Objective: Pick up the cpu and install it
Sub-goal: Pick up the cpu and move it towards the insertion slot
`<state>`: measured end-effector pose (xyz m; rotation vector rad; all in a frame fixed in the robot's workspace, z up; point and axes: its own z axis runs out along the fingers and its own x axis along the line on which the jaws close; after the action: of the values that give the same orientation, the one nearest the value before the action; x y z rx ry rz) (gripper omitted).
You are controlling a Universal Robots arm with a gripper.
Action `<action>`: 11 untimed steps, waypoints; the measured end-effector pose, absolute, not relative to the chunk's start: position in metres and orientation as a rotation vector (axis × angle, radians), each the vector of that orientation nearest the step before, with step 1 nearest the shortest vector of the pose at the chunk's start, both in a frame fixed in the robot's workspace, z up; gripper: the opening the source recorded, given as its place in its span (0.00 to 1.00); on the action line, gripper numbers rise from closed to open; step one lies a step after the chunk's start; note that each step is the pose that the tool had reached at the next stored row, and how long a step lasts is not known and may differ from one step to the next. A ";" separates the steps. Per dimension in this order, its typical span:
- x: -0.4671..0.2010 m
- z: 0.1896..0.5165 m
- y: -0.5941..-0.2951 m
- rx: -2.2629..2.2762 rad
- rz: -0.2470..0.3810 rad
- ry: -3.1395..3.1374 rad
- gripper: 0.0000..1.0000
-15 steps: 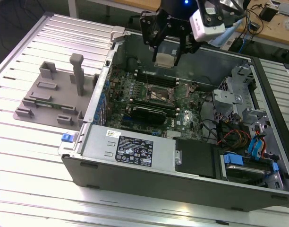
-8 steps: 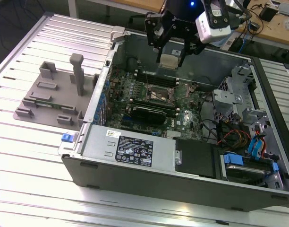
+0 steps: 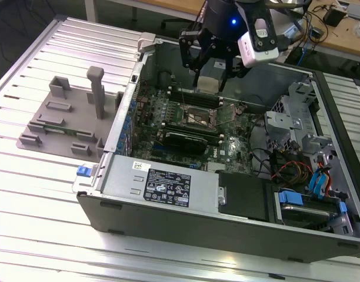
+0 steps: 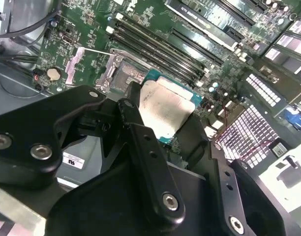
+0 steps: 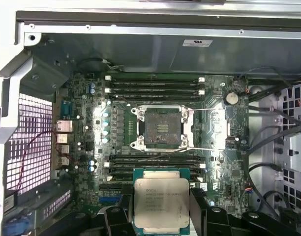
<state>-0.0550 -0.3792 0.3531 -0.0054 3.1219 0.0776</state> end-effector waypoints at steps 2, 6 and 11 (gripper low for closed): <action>-0.055 0.350 -0.377 -0.005 0.078 3.122 0.54; -0.055 0.344 -0.371 -0.006 0.078 3.122 0.54; -0.055 0.336 -0.364 -0.007 0.078 3.122 0.54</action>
<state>-0.0546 -0.3636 0.3357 -0.0069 3.1220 0.0776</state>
